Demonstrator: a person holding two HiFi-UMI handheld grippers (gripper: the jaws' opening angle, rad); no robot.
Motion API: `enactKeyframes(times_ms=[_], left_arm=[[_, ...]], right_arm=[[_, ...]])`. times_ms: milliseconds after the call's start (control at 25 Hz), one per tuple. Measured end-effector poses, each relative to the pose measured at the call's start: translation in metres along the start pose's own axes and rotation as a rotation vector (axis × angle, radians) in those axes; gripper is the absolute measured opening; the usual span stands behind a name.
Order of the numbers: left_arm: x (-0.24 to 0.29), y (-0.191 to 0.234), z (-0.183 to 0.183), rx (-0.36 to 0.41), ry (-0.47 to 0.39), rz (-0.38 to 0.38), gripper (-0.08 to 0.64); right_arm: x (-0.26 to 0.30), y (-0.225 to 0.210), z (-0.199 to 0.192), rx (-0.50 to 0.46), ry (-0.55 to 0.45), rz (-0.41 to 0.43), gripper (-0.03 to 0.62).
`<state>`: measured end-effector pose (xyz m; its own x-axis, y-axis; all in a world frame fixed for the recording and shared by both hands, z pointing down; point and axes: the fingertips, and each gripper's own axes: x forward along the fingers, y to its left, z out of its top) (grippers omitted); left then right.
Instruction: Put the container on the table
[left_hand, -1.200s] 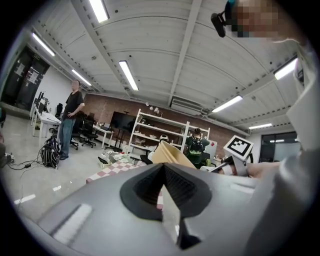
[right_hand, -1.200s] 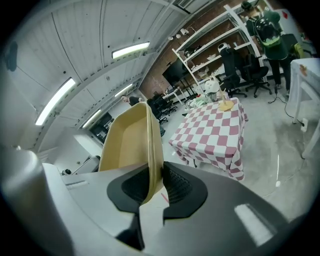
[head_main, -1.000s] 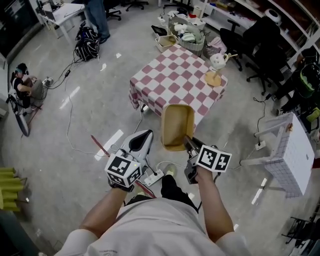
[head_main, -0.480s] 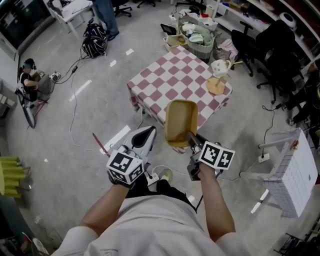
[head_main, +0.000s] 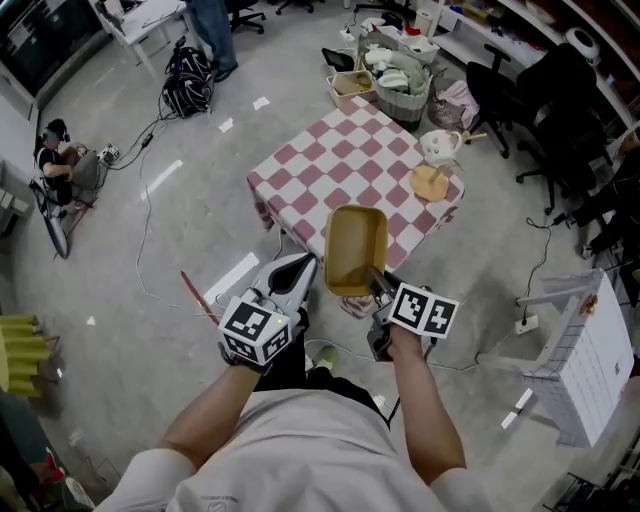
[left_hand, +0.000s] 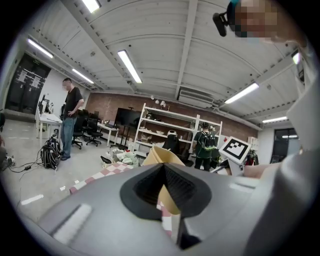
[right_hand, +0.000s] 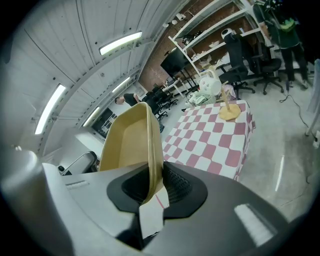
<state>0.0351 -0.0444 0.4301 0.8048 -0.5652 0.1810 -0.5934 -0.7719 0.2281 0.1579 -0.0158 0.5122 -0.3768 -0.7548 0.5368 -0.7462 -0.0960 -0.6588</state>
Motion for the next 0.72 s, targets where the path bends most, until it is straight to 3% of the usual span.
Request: enactKeyframes(times_ms=[400,720], left_arm=[[0.083,0.056,-0.003,0.007,0.034,-0.079,0.005],[0.148,0.114,-0.04,-0.028,0.124,-0.119,0.005]], right_arm=[[0.073,-0.05,0.034,0.063,0.03,-0.119,0.064],[0.147,-0.1,0.033,0.158,0.083,-0.213,0.064]])
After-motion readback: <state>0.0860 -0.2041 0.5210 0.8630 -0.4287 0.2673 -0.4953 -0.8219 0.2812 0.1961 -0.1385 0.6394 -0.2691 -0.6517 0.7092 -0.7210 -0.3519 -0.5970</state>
